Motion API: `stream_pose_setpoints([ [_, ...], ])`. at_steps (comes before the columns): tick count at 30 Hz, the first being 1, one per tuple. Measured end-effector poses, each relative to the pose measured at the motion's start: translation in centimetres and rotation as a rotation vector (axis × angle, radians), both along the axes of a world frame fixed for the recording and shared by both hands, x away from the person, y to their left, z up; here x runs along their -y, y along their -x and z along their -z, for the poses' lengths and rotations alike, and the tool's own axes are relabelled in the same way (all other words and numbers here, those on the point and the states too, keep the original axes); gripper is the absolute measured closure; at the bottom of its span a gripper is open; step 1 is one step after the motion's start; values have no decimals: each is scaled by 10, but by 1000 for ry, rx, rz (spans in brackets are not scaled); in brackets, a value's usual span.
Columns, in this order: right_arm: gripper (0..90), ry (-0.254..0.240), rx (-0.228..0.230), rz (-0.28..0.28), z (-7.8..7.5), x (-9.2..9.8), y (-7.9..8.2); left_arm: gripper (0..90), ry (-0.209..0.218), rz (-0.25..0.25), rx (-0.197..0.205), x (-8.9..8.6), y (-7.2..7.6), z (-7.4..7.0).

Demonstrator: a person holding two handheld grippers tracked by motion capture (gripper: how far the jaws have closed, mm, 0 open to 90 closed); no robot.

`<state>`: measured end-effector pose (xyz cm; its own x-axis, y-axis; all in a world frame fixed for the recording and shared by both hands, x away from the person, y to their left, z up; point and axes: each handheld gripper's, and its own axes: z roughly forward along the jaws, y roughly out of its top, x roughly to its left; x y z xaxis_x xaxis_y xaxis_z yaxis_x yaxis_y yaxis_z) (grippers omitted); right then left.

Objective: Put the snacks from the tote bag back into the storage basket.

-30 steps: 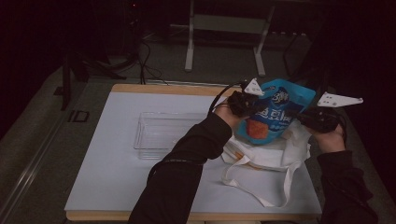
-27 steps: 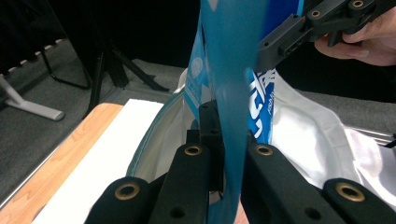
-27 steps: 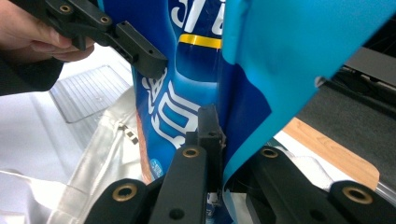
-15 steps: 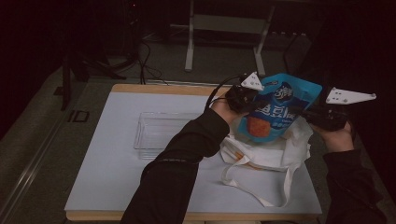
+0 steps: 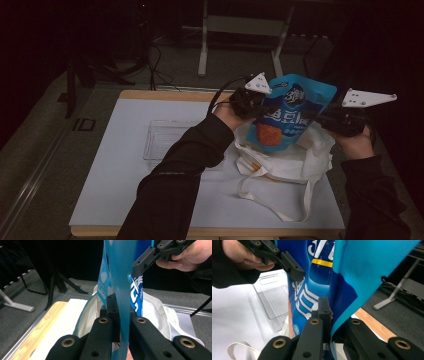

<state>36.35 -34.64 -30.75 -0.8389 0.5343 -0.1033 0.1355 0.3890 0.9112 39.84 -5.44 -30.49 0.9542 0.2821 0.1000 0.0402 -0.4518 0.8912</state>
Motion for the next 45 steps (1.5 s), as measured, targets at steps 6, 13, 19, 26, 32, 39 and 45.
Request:
stream_pose_setpoints([
  [6, 885, 3, -3, -20, -1, -11, -1, 900, -5, 0, 1, -12, 2, -2],
  [13, 885, 9, 2, -51, -4, -25, -2, 900, -6, -13, 1, -28, 5, -4],
  [19, 885, 18, 1, -69, -5, -40, -3, 900, -7, -24, -10, -43, 8, -4],
  [26, 885, 27, 3, -101, -9, -61, -6, 900, -10, -44, 3, -65, 13, -7],
  [32, 886, 32, 7, -130, -13, -79, -8, 900, -14, -64, 9, -83, 18, -11],
  [39, 888, 36, 10, -162, -17, -100, -10, 900, -20, -85, 10, -103, 22, -16],
  [45, 888, 39, 14, -188, -22, -115, -12, 900, -23, -93, 20, -119, 27, -21],
])
